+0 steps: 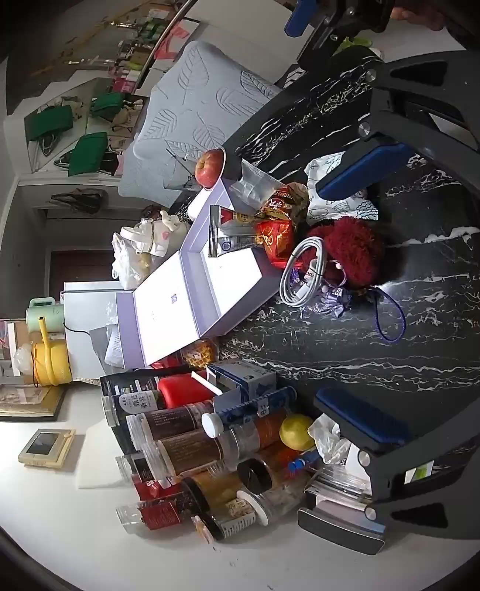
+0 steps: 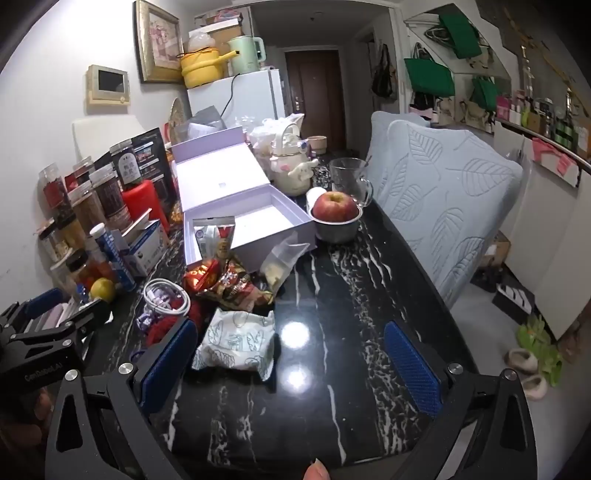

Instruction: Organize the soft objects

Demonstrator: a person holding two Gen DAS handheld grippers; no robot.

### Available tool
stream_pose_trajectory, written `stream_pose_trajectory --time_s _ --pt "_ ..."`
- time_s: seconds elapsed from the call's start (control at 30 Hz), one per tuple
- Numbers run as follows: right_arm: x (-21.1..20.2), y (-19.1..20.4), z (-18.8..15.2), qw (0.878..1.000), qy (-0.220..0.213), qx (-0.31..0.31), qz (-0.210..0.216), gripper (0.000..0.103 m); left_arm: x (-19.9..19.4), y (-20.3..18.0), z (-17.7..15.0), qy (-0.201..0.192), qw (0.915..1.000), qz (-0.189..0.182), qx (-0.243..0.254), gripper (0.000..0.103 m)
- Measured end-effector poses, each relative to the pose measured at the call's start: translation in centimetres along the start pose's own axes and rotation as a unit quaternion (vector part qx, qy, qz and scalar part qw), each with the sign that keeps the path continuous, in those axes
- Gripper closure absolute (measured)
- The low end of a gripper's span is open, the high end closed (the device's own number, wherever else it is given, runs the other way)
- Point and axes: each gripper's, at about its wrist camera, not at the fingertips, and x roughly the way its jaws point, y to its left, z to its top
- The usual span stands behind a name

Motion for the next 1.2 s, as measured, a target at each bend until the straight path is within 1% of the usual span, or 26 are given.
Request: stream_pose_trajectory --time_s 0.37,0.5,0.7,1.2 --pt "0.66 0.60 -0.25 1.000 0.001 -0.002 -0.003 0.000 0.39 -0.16 -0.28 0.004 1.0000 -0.001 0.002 0.000" --pt "0.85 0.25 -0.23 1.000 0.003 -0.001 -0.003 0.000 0.32 -0.28 -0.20 0.006 1.0000 -0.002 0.003 0.000" --pt "0.73 0.49 0.00 1.000 0.005 -0.010 -0.003 0.000 0.67 -0.12 -0.55 0.010 0.9999 -0.011 0.000 0.000" --pt "0.68 0.89 -0.09 1.000 0.004 -0.017 -0.007 0.000 0.59 0.27 -0.67 0.015 0.9998 -0.013 -0.004 0.000"
